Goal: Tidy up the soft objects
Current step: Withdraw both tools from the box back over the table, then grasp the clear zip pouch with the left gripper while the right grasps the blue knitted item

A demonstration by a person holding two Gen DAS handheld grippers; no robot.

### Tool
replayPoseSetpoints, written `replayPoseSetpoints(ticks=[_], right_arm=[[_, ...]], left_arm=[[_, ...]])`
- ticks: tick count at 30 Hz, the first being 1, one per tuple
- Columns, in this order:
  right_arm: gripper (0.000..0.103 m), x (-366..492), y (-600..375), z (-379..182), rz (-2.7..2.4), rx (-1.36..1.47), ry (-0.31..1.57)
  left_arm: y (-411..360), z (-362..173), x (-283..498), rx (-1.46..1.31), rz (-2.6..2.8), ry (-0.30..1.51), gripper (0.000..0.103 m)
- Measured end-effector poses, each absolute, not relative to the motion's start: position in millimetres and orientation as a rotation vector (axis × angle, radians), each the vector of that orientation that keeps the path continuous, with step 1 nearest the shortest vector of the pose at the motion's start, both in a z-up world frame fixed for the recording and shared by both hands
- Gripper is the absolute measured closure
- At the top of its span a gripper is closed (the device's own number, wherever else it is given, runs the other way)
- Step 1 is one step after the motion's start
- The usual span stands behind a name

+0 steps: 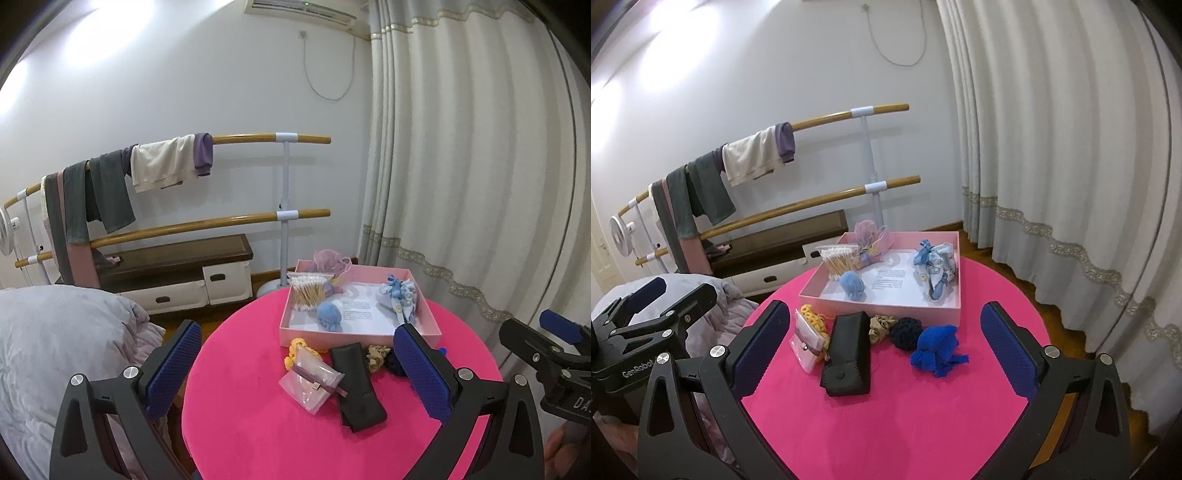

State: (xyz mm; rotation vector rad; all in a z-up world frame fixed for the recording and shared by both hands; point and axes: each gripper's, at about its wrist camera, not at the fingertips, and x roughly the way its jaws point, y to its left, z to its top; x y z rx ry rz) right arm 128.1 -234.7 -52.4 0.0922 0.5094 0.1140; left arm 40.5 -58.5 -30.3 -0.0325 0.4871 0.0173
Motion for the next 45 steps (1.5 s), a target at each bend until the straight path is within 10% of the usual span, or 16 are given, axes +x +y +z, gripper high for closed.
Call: replayPoseSetpoints(ticks=[45], right_arm=[[0.000,184.3,-276.5,-155.5,0.036,0.135,0.775]], left_arm=[[-55.0,-138.5,146.6,0.003,0.009,0.771,0.000]])
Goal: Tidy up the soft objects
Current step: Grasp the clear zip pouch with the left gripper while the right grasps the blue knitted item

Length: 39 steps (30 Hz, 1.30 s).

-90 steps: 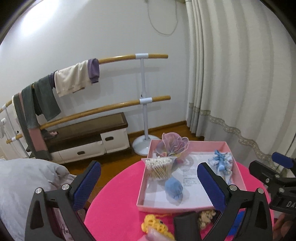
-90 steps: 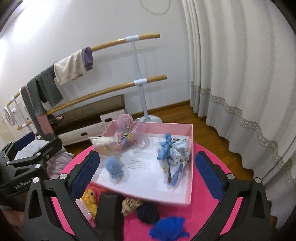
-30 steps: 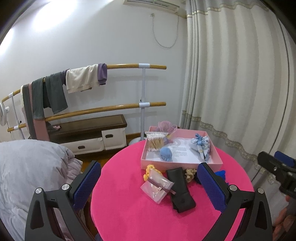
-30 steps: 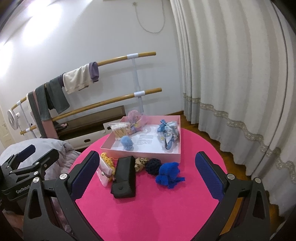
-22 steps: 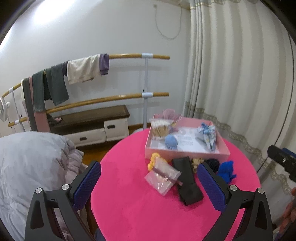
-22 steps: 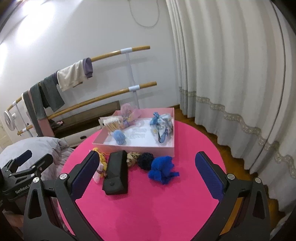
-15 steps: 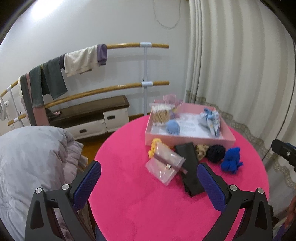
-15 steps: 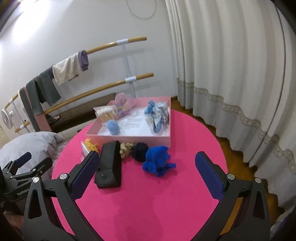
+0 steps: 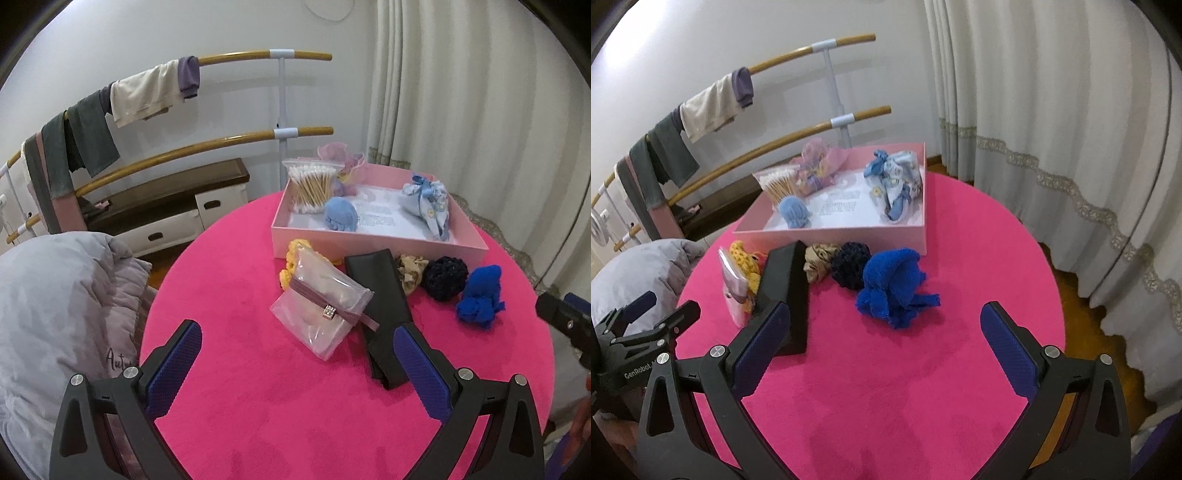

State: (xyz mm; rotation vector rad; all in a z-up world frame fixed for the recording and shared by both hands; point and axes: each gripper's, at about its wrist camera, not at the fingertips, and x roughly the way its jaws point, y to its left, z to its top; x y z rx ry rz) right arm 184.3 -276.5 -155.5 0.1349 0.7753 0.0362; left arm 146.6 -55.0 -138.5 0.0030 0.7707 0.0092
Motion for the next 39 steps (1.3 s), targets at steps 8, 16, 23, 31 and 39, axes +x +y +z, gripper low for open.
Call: replayPoseSetpoints(ticks=[8,16,23,31,39], right_arm=[[0.000,203.8,-277.0,-177.6,0.036,0.142,0.830],[0.000,224.9,-278.6,-199.0,0.028,0.152,0.877],[0.000,246.0,-280.9,-215.0,0.026,0.159,0.916],[0.006,267.6,-278.9,-230.9,0.046,0.170,0.942],[0.026,271.5,-279.7,-236.5,0.040,0.145,0.941]], left_arm=[[-49.9,-166.5,177.3,0.021,-0.002,0.804,0.000],[-41.4,-197.5,214.4,0.078,-0.050,0.835,0.000],[-48.2,-217.7,239.3,0.135,-0.164,0.833,0.000],[-53.3,-221.2,255.0,0.140,-0.185,0.825,0.003],[-47.0,-220.5,249.8,0.068,-0.189,0.844,0.016]])
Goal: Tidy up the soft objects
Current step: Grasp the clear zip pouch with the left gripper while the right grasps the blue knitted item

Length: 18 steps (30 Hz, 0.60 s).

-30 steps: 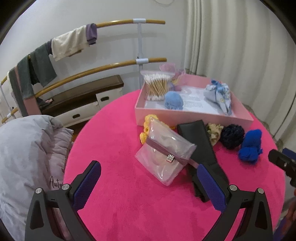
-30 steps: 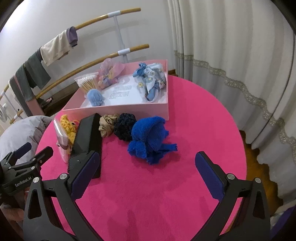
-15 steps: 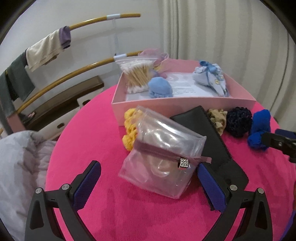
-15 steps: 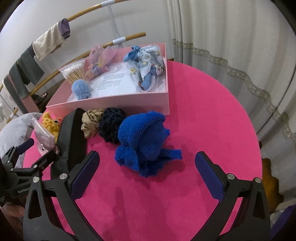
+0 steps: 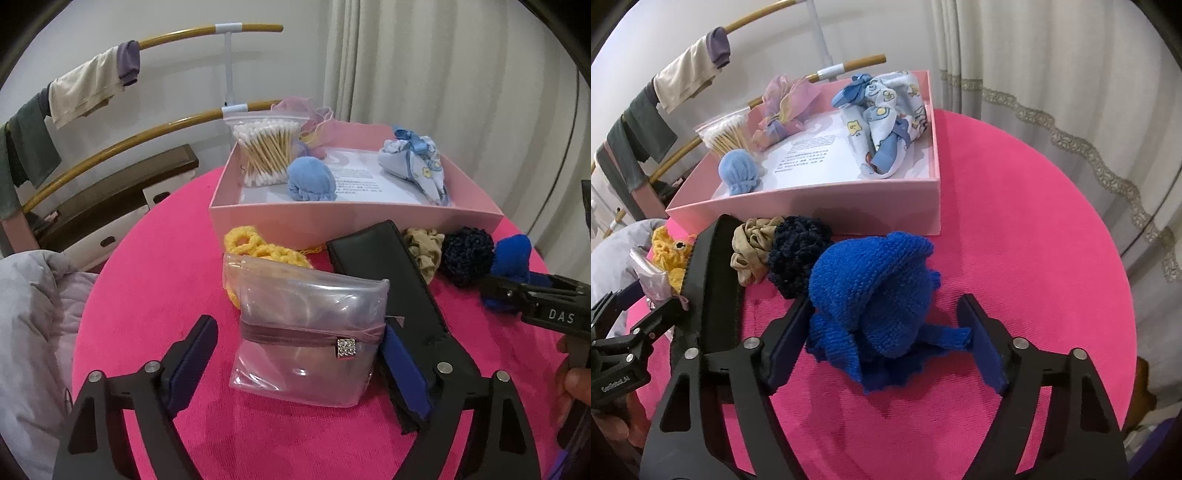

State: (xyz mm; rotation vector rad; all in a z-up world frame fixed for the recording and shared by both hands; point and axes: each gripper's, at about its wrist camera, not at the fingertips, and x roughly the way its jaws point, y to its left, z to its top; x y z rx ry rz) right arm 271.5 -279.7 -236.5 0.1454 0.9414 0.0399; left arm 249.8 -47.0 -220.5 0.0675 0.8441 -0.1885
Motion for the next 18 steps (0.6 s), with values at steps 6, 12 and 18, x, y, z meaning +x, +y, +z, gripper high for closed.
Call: replayPoseSetpoints(ticks=[6,12,18], right_arm=[[0.049,268.4,-281.9,-235.8,0.017,0.130,0.927],[0.066,257.6,-294.0,-233.9,0.027,0.175,0.926],[0.067,245.9,-295.4,-230.0,0.028,0.188,0.916]], left_arm=[[-50.7,-219.1,247.4,0.029,-0.195,0.859,0.031],[-47.8,-213.8,239.1,0.018,-0.204,0.864,0.037],[-40.1,-204.8,226.2,0.009,-0.193,0.857,0.040]])
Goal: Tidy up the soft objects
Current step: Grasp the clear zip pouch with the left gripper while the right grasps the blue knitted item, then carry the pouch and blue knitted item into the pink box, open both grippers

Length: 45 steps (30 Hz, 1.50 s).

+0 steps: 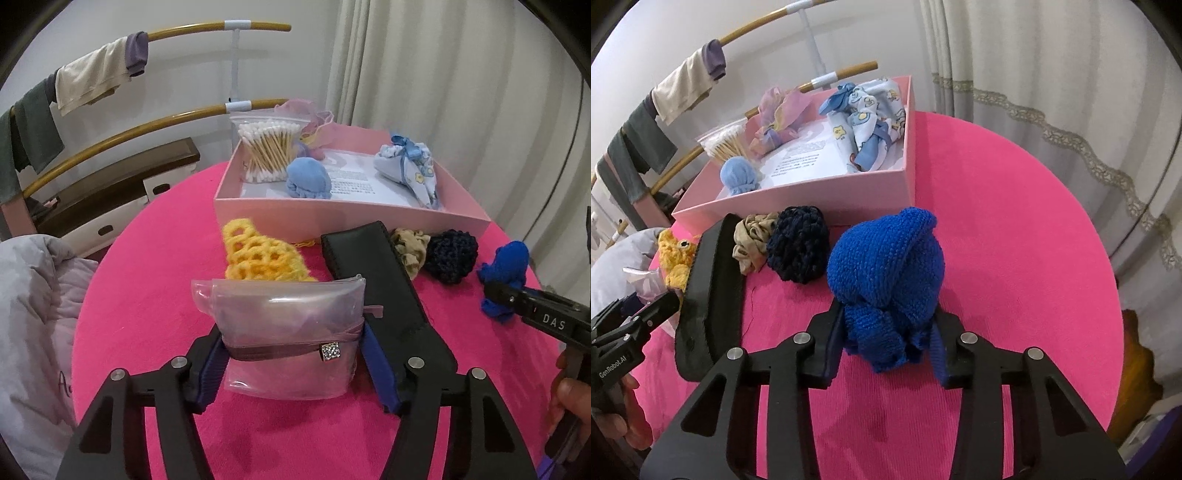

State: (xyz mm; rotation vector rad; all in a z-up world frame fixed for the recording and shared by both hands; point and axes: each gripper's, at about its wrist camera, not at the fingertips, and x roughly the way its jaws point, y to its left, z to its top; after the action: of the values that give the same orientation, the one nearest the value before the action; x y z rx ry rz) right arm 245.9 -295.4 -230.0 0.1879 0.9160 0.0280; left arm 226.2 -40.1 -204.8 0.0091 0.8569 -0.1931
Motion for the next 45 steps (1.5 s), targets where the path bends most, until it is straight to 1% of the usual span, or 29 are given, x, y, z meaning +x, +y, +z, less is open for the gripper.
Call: replayPoseSetpoints(ticks=[8,11,21,29,33,37,41,45], right_arm=[[0.067,237.7,-288.1,-227.1,0.046,0.178,0.913],[0.069,233.5,-284.3,-224.8,0.062,0.178,0.907],[0.070,215.7,-279.4,-201.0,0.122,0.189,0.862],[0.070,209.1,-268.0,-172.5,0.233,0.217,0.817],[0.070,225.1,-264.6,-149.4,0.254,0.188,0.775],[0.070,253.1,-263.9,-126.7,0.259,0.168,0.738],[0.070,292.4,-260.9,-107.4,0.258,0.139,0.718],[0.070,329.3,-256.7,-101.1,0.256,0.122,0.725]], left_arm=[[-30.0,-201.2,202.5,0.007,-0.155,0.860,0.040],[-27.4,-200.1,197.0,-0.017,-0.151,0.868,0.041],[-41.0,-163.9,167.7,0.028,-0.147,0.797,0.041],[-50.3,-131.1,167.1,0.028,-0.168,0.757,0.041],[-53.9,-107.8,182.4,0.018,-0.180,0.721,0.041],[-57.9,-88.5,215.4,-0.004,-0.171,0.701,0.041],[-59.2,-77.9,253.5,-0.025,-0.171,0.697,0.041],[-62.2,-73.0,290.0,-0.037,-0.157,0.696,0.041]])
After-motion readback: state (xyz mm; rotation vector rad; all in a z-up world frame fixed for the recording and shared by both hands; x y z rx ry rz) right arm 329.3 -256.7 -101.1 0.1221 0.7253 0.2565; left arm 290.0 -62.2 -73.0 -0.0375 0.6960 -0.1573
